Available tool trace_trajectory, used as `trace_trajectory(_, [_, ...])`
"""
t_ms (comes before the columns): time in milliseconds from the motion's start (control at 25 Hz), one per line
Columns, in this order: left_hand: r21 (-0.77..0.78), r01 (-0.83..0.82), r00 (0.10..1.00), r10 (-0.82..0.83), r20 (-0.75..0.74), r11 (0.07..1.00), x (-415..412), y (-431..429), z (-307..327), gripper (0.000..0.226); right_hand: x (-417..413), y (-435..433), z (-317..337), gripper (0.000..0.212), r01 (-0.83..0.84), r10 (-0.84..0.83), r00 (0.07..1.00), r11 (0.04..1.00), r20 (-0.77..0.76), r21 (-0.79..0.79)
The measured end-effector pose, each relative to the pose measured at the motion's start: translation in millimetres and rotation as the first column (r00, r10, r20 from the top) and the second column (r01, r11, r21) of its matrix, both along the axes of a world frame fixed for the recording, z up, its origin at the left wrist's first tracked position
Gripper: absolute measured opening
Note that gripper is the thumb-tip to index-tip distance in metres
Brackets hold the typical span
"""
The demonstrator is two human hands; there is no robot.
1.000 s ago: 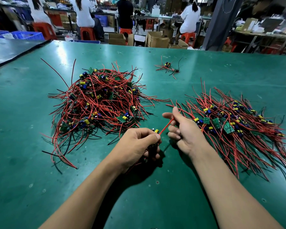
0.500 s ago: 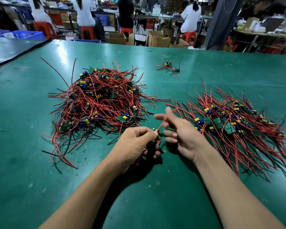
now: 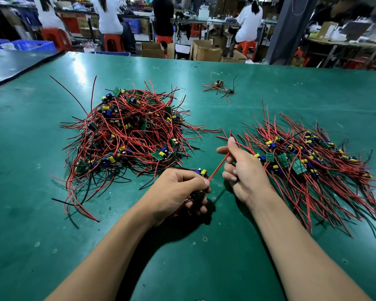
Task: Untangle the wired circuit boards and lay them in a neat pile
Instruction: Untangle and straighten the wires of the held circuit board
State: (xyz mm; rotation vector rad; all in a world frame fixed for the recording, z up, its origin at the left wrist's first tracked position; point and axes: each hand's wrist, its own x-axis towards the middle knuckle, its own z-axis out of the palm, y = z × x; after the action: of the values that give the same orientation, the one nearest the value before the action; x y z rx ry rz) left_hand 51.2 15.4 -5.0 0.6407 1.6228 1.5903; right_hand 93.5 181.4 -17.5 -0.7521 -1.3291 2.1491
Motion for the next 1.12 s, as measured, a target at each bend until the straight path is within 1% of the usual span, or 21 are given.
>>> trace_trajectory(80, [-0.005,0.011,1.000,-0.011,0.001,1.000,0,-1,0,0.023,0,2,0,0.042,0.030,-0.030,1.000,0.999,-0.004,-0.016])
trace_trajectory(120, [-0.005,0.012,1.000,-0.012,0.001,1.000,-1,-1,0,0.023,0,3,-1,0.043,0.047,-0.048,0.999,0.998,0.021,0.048])
trace_trajectory(200, [-0.007,0.017,1.000,-0.017,-0.001,1.000,-1,-1,-1,0.024,1,3,-4,0.043,0.066,-0.097,0.990,0.959,0.100,0.275])
trace_trajectory(240, [-0.008,0.018,1.000,-0.018,0.000,1.000,-1,-1,-1,0.024,1,3,-5,0.041,0.064,-0.112,0.986,0.937,0.121,0.345])
trace_trajectory(280, [-0.007,0.017,1.000,-0.017,0.005,1.000,-1,-1,-1,0.025,2,3,-6,0.039,0.062,-0.116,0.985,0.928,0.129,0.367])
trace_trajectory(440, [0.011,0.002,0.999,-0.002,0.042,1.000,-1,-1,-2,0.021,4,4,-5,0.033,0.046,-0.078,0.992,0.952,0.095,0.302])
trace_trajectory(520, [0.053,-0.054,0.994,0.048,0.101,0.997,-1,0,-2,0.020,5,2,-1,0.032,0.062,-0.076,0.996,0.967,0.046,0.246])
trace_trajectory(560, [0.075,-0.092,0.987,0.081,0.136,0.993,-2,2,-2,0.023,6,1,0,0.033,0.075,-0.083,0.996,0.971,0.025,0.225])
trace_trajectory(680, [0.087,-0.179,0.954,0.152,0.260,0.980,-6,7,-1,0.050,7,-3,3,0.044,0.077,-0.080,0.997,0.973,0.005,0.218])
trace_trajectory(800, [0.083,-0.171,0.928,0.132,0.347,0.982,-9,8,2,0.069,6,-6,2,0.044,0.057,-0.062,0.998,0.963,0.012,0.263])
trace_trajectory(920, [0.096,-0.160,0.919,0.113,0.378,0.982,-11,8,2,0.076,6,-6,1,0.051,0.044,-0.056,0.998,0.948,0.028,0.317])
trace_trajectory(1000, [0.110,-0.171,0.912,0.115,0.394,0.979,-12,8,1,0.079,8,-8,1,0.043,0.005,-0.030,0.998,0.932,0.063,0.363])
trace_trajectory(1080, [0.135,-0.177,0.905,0.107,0.411,0.975,-12,8,0,0.080,11,-11,1,0.038,-0.094,0.031,0.990,0.879,0.141,0.467])
trace_trajectory(1120, [0.149,-0.171,0.906,0.096,0.412,0.974,-13,8,-1,0.080,13,-14,-1,0.037,-0.158,0.064,0.980,0.826,0.188,0.541])
